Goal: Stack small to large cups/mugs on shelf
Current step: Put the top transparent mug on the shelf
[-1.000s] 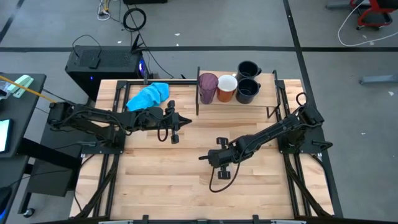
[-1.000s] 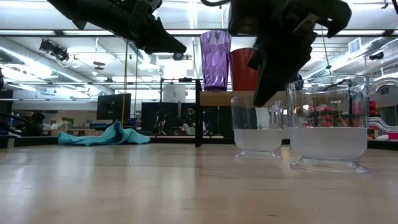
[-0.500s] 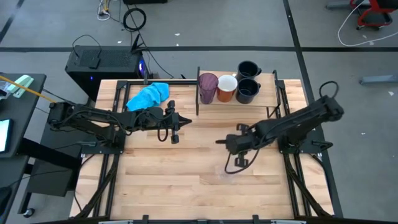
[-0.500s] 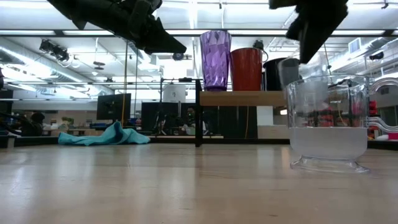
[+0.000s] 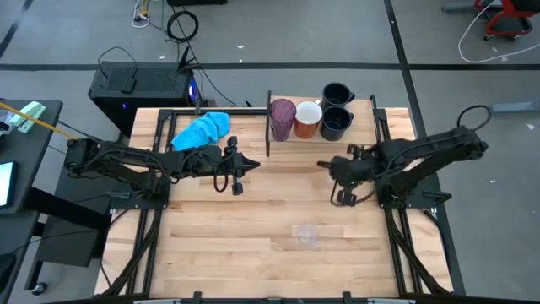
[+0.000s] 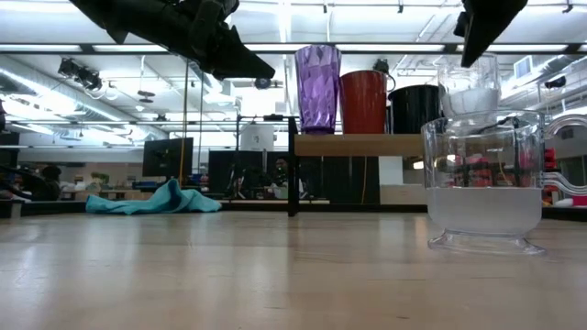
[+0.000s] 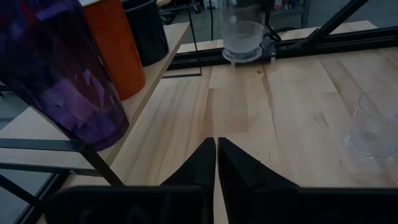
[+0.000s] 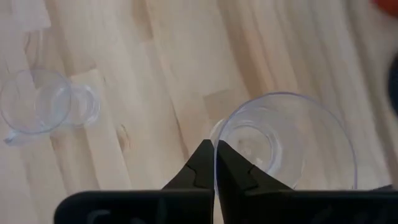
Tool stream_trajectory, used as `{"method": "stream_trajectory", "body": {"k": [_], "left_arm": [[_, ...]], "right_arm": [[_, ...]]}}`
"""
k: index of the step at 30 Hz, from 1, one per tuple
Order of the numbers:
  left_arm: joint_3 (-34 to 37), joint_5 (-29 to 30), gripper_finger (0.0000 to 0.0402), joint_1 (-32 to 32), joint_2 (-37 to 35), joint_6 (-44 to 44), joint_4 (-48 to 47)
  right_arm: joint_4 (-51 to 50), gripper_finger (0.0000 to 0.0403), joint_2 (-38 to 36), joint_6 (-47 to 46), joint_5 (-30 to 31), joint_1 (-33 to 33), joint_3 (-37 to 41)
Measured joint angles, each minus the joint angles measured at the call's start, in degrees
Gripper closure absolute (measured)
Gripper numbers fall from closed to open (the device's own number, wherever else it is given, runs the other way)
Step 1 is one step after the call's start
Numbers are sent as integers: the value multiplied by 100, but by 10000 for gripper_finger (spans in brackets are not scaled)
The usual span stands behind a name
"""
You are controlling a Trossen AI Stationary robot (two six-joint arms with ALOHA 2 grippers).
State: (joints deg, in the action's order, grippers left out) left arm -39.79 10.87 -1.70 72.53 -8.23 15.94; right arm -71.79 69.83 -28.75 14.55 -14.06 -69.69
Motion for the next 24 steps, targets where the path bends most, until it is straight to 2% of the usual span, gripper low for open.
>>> {"method": "stream_trajectory", "body": {"k": [6, 14, 18, 24], "left_arm": [[1, -1, 383, 0, 0, 0, 1], [0, 0, 372, -2, 0, 0, 0], [2, 0, 370, -1, 0, 0, 0], [1, 0, 377, 0, 0, 0, 2]], "right_arm": [[333, 397, -637, 212, 207, 52, 0], [833, 394, -1411, 485, 1010, 52, -2], [978, 395, -1668, 555, 1422, 100, -2], [1078, 395, -1874, 692, 1675, 476, -7]]}}
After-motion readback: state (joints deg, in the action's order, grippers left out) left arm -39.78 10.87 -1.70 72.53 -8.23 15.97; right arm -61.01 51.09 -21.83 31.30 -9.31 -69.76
